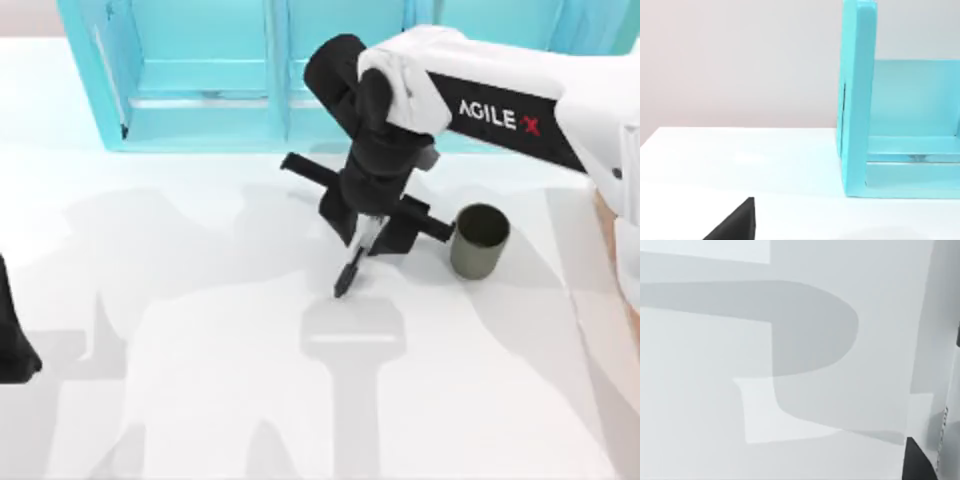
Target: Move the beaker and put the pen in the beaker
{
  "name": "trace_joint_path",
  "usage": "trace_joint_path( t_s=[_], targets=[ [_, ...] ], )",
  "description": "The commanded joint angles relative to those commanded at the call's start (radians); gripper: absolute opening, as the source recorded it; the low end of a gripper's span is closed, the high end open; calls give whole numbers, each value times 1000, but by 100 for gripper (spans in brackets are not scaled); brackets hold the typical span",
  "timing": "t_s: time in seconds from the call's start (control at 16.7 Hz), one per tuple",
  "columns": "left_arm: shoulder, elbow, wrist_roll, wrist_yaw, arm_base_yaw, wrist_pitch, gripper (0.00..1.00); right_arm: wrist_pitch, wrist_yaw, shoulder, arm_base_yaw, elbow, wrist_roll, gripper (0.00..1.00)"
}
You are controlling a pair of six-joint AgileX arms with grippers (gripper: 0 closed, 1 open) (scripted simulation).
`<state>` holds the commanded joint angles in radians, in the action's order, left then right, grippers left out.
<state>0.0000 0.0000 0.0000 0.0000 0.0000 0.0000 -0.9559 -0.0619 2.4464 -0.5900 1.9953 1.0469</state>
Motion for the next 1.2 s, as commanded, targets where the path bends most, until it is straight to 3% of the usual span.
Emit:
trace_joint_path(
  t_s=[0.72,1.2],
  targets=[
    [0,0,0,0,0,0,100,-106,17,-377,-121,-244,116,0],
    [0,0,0,0,0,0,100,-113,23,-405,-137,-269,128,0]
  ],
)
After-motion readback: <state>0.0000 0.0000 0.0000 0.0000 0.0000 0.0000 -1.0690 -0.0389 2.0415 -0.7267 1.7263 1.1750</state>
